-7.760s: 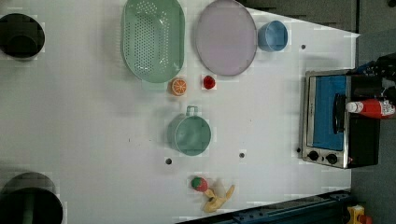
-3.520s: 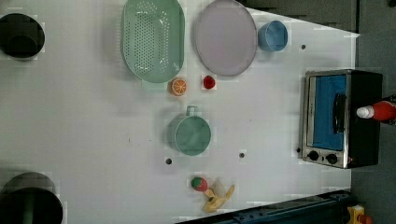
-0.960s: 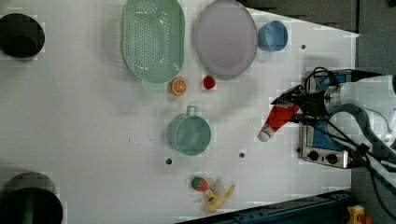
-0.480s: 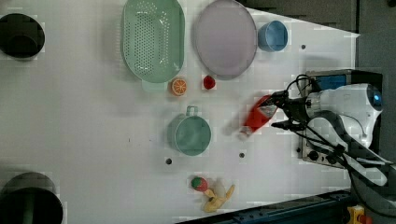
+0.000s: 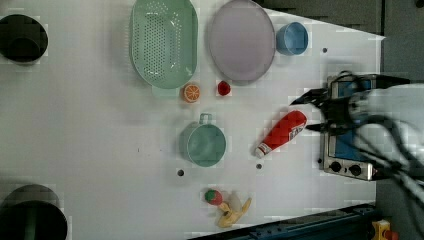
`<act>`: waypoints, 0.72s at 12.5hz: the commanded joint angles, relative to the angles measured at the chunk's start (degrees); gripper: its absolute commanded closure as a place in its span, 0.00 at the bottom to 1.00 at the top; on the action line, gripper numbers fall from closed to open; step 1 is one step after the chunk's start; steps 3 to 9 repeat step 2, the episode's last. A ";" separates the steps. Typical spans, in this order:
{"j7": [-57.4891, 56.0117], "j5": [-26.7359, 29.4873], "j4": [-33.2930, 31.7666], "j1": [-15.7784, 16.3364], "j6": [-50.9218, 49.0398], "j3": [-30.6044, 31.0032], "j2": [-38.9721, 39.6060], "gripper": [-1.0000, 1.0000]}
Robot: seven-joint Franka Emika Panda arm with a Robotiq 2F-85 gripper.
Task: Pick Ketchup from oven and place it on table.
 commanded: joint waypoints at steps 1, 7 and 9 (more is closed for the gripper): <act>2.20 -0.23 8.50 0.72 -7.65 -0.33 -10.11 0.00; 2.20 -0.28 11.07 0.71 -10.45 -0.32 -11.48 0.00; 2.20 -0.28 11.07 0.71 -10.45 -0.32 -11.48 0.00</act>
